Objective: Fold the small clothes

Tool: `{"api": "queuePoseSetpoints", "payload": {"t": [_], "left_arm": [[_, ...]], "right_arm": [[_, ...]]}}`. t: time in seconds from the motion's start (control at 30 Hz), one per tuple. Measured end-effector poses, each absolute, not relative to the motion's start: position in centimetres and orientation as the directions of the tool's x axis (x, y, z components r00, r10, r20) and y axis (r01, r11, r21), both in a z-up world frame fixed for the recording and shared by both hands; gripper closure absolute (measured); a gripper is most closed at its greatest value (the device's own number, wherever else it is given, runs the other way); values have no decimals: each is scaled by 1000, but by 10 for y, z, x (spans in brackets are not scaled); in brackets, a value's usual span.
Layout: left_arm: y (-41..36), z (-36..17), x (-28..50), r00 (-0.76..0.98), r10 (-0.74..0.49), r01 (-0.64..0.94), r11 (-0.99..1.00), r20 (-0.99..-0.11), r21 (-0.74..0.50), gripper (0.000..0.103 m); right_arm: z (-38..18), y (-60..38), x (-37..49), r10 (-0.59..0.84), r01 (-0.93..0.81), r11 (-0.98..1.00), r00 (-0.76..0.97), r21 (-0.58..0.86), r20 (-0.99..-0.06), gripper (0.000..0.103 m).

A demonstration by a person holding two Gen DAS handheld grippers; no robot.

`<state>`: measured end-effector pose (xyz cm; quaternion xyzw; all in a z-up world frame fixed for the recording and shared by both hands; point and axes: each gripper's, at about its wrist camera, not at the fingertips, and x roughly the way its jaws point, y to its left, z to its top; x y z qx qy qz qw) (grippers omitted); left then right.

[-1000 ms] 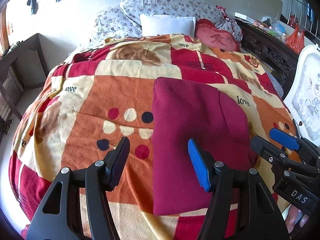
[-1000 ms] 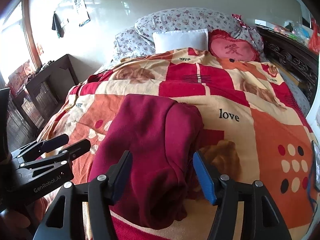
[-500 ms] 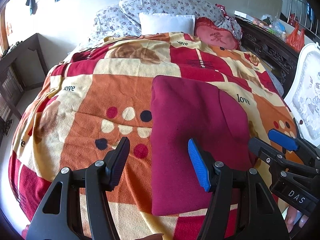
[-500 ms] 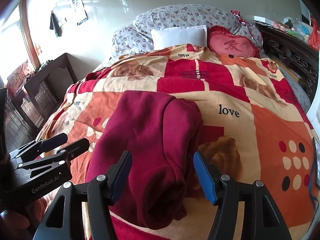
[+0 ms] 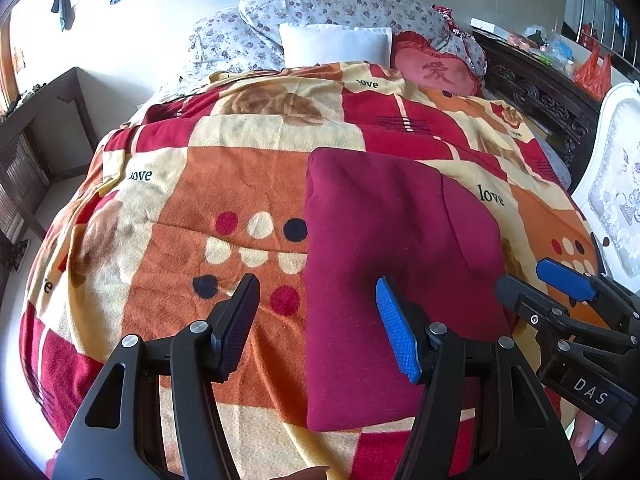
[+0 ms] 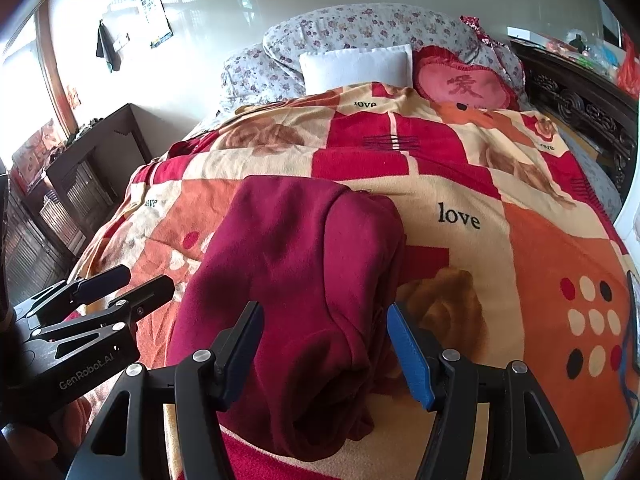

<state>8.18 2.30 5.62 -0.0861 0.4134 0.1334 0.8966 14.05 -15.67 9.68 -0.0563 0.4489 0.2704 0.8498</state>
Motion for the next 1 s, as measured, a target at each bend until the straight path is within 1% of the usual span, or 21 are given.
{"api": "queuePoseSetpoints", "payload": {"t": [0.63, 0.87, 1.0], "left_arm": [[20, 55, 89, 614, 172, -295, 955, -770, -22, 42], [22, 57, 89, 643, 203, -303, 953, -739, -2, 42], [34, 56, 89, 639, 208, -326, 945, -741, -15, 42]], "right_arm": [[93, -158, 145, 407, -501, 851, 440, 158, -800, 41], [90, -158, 147, 410, -499, 851, 434, 165, -802, 41], [90, -164, 151, 407, -485, 858, 445, 167, -798, 41]]}}
